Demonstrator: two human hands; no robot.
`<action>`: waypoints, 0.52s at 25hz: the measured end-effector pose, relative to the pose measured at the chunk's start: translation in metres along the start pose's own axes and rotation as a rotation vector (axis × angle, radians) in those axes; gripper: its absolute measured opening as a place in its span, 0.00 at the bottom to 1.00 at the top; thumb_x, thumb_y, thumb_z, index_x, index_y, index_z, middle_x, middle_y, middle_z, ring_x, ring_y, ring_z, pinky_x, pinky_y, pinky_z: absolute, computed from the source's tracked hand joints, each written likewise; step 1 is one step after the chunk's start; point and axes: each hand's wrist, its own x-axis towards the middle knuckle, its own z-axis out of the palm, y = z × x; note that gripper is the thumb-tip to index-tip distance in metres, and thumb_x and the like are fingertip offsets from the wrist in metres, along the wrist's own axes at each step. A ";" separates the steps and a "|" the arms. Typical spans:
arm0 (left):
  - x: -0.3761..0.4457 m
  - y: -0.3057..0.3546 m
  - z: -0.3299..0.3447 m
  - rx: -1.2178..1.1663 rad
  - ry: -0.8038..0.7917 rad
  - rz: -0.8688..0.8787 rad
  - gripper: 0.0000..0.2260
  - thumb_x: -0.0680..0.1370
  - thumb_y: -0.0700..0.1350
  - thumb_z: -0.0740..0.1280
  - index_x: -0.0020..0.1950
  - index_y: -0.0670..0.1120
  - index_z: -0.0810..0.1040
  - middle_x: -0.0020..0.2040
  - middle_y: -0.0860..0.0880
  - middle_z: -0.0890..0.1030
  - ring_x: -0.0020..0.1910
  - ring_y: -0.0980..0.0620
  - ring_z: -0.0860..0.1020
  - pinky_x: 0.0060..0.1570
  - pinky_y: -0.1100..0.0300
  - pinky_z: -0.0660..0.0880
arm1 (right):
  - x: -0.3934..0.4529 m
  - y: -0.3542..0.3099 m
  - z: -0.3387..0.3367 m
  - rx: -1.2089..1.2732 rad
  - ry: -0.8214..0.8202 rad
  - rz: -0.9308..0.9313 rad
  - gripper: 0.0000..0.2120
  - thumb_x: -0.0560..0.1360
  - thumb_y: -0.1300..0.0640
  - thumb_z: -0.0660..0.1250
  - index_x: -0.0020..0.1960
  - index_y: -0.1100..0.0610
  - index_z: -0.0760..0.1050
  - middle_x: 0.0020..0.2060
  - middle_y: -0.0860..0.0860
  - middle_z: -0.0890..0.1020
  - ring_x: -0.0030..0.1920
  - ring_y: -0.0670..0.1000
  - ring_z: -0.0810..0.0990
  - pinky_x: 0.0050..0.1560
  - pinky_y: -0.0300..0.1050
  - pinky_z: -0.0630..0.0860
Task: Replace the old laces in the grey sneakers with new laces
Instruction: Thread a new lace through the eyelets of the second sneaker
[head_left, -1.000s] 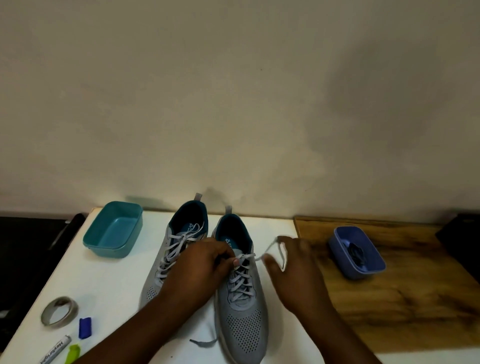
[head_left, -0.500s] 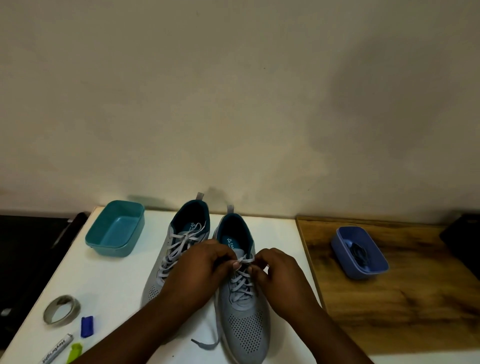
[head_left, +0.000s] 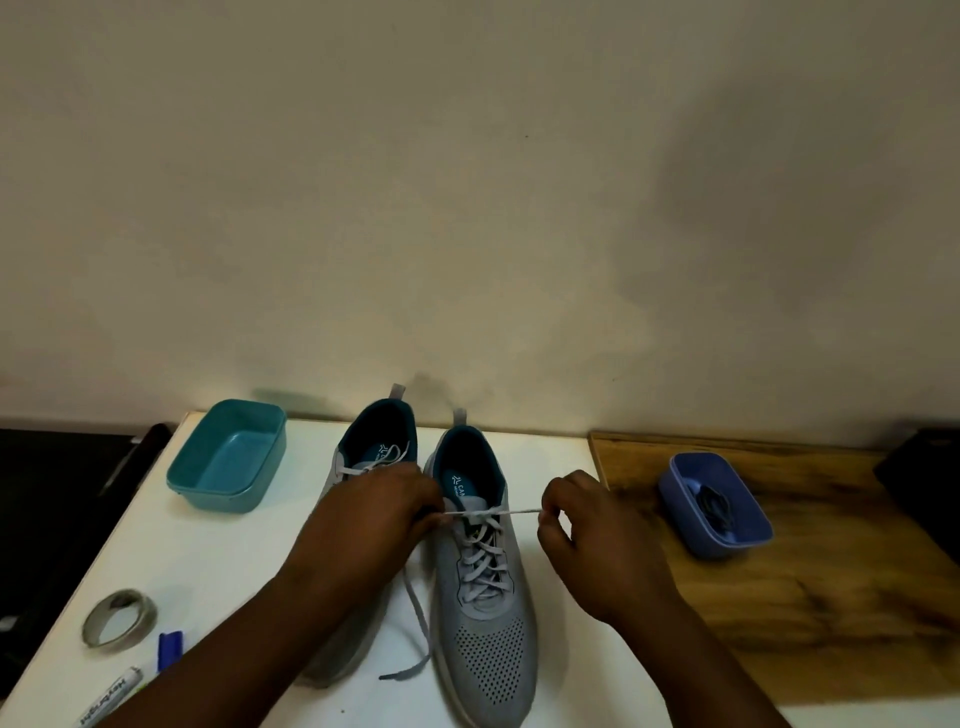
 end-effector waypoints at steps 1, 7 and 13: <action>0.000 -0.002 -0.003 0.039 -0.040 -0.059 0.10 0.80 0.60 0.65 0.52 0.57 0.82 0.48 0.58 0.80 0.45 0.61 0.76 0.43 0.64 0.71 | 0.000 0.006 0.010 0.043 -0.027 0.093 0.06 0.80 0.49 0.63 0.44 0.45 0.71 0.43 0.43 0.76 0.36 0.44 0.74 0.35 0.42 0.71; -0.004 0.010 0.018 -0.617 -0.106 -0.389 0.09 0.83 0.52 0.64 0.46 0.51 0.80 0.42 0.50 0.83 0.43 0.56 0.80 0.45 0.59 0.78 | 0.011 -0.009 0.011 1.430 -0.228 0.672 0.10 0.82 0.57 0.64 0.47 0.58 0.81 0.49 0.55 0.86 0.43 0.51 0.77 0.42 0.46 0.71; -0.005 0.036 0.032 -1.794 -0.010 -0.744 0.16 0.85 0.43 0.58 0.59 0.39 0.84 0.50 0.43 0.84 0.45 0.50 0.79 0.47 0.56 0.73 | 0.010 -0.026 0.019 1.935 -0.209 0.729 0.07 0.83 0.57 0.63 0.54 0.56 0.80 0.59 0.56 0.85 0.48 0.50 0.84 0.41 0.42 0.78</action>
